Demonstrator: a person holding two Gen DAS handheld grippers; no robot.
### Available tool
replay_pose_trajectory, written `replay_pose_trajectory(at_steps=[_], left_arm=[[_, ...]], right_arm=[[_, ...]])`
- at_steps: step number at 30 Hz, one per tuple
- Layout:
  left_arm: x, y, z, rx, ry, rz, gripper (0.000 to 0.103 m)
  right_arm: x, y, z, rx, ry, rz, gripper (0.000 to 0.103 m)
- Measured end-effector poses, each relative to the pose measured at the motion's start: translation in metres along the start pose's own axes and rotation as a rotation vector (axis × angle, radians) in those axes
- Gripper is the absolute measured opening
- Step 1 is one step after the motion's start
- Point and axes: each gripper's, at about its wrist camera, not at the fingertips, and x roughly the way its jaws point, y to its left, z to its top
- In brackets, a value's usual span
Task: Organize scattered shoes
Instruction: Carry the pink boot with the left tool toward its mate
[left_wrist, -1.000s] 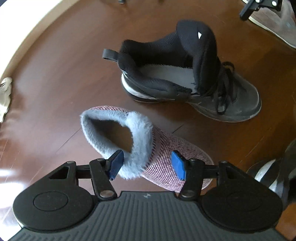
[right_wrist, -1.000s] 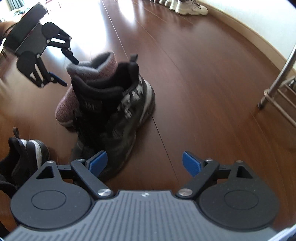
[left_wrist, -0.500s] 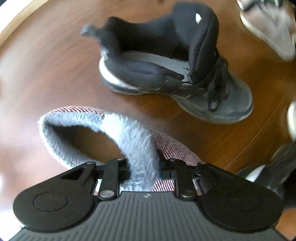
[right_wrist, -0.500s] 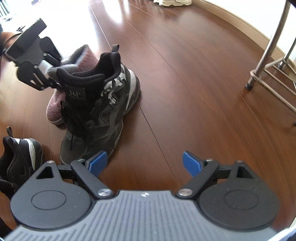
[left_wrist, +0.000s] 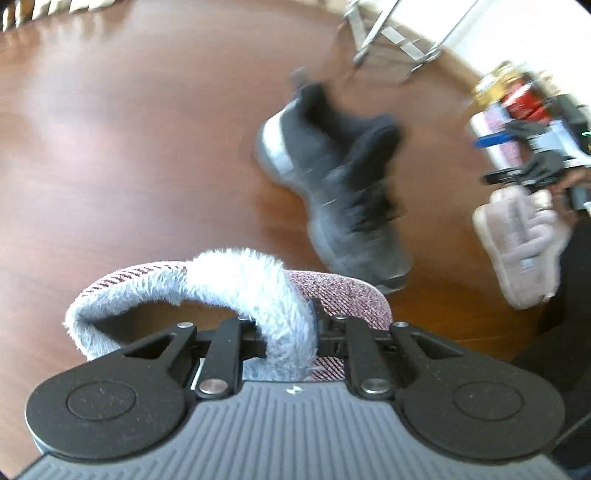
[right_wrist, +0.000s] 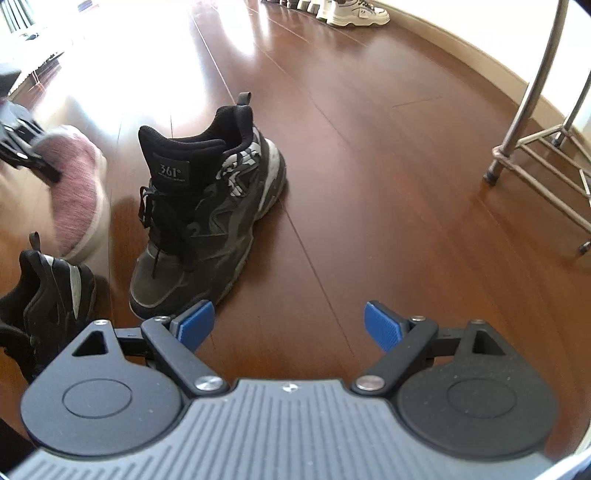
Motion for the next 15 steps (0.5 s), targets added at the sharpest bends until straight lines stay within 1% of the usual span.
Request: replay_pose_trajectory(at_steps=[1, 3, 4, 5, 7, 8, 9, 12, 13, 15], left_arm=[[-0.005, -0.008, 0.003, 0.014, -0.013, -0.007, 0.018], [-0.026, -0.049, 0.022, 0.081, -0.064, -0.031, 0.018], [-0.030, -0.055, 0.026, 0.096, -0.069, -0.034, 0.018], [-0.033, -0.075, 0.038, 0.139, -0.083, -0.044, 0.018], [-0.028, -0.109, 0.067, 0.217, -0.096, -0.068, 0.018], [-0.022, -0.123, 0.081, 0.251, -0.101, -0.078, 0.018], [-0.011, -0.141, 0.097, 0.298, -0.099, -0.091, 0.018], [0.041, -0.194, 0.144, 0.415, -0.074, -0.121, 0.018], [0.047, -0.201, 0.148, 0.427, -0.069, -0.126, 0.018], [0.099, -0.238, 0.181, 0.489, -0.046, -0.156, 0.018]], right_arm=[[-0.005, -0.002, -0.002, 0.003, -0.005, -0.005, 0.087], [-0.024, -0.012, -0.011, 0.016, -0.026, -0.018, 0.087], [-0.030, -0.015, -0.014, 0.022, -0.035, -0.024, 0.087], [-0.042, -0.022, -0.020, 0.035, -0.054, -0.037, 0.087], [-0.059, -0.032, -0.029, 0.059, -0.077, -0.055, 0.087], [-0.073, -0.040, -0.039, 0.080, -0.097, -0.071, 0.087], [-0.087, -0.048, -0.050, 0.101, -0.116, -0.086, 0.087], [-0.121, -0.071, -0.079, 0.155, -0.161, -0.127, 0.087], [-0.130, -0.078, -0.089, 0.173, -0.173, -0.143, 0.087], [-0.157, -0.097, -0.120, 0.222, -0.196, -0.190, 0.087]])
